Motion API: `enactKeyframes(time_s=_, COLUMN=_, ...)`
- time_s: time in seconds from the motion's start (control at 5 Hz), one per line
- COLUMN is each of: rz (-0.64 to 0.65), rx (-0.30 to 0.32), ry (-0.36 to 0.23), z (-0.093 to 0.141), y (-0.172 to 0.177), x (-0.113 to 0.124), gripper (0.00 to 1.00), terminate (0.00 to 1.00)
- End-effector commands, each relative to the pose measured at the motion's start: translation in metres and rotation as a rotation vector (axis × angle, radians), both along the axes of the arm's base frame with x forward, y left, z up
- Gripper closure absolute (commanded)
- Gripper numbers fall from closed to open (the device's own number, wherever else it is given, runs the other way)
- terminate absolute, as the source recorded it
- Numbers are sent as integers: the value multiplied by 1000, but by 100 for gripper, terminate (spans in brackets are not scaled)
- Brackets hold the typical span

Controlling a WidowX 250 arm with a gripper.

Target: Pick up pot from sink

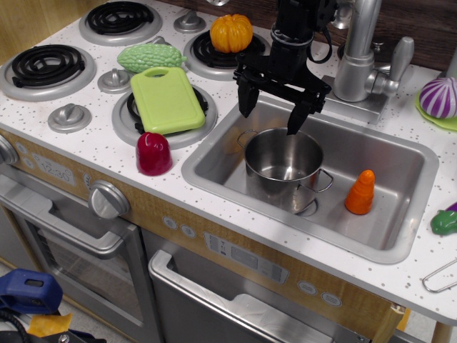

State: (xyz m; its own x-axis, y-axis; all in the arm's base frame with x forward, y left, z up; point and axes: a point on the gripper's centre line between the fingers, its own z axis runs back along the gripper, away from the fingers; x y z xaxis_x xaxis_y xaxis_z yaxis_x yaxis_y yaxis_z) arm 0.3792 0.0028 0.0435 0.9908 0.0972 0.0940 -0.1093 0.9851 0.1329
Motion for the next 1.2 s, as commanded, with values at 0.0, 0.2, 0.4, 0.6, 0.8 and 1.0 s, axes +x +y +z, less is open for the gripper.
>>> enactKeyframes(time_s=0.0, rz=0, rx=0, ry=0, z=0, y=0, x=0, gripper=0, terminate=0)
enactKeyframes(time_s=0.2, rz=58, rx=-9, ry=0, z=4, y=-14, x=7, gripper=0, terminate=0)
enactKeyframes(time_s=0.4, rz=92, rx=-28, ry=-19, z=2, y=-28, x=10, gripper=0, terminate=0)
enactKeyframes(time_s=0.6, rz=110, rx=-34, ry=-33, z=-1, y=-38, x=10, gripper=0, terminate=0)
enactKeyframes(time_s=0.8, rz=120, rx=-30, ry=-49, z=-4, y=-43, x=15, gripper=0, terminate=0)
enactKeyframes(time_s=1.0, rz=153, rx=-27, ry=-71, z=-5, y=-44, x=22, gripper=0, terminate=0)
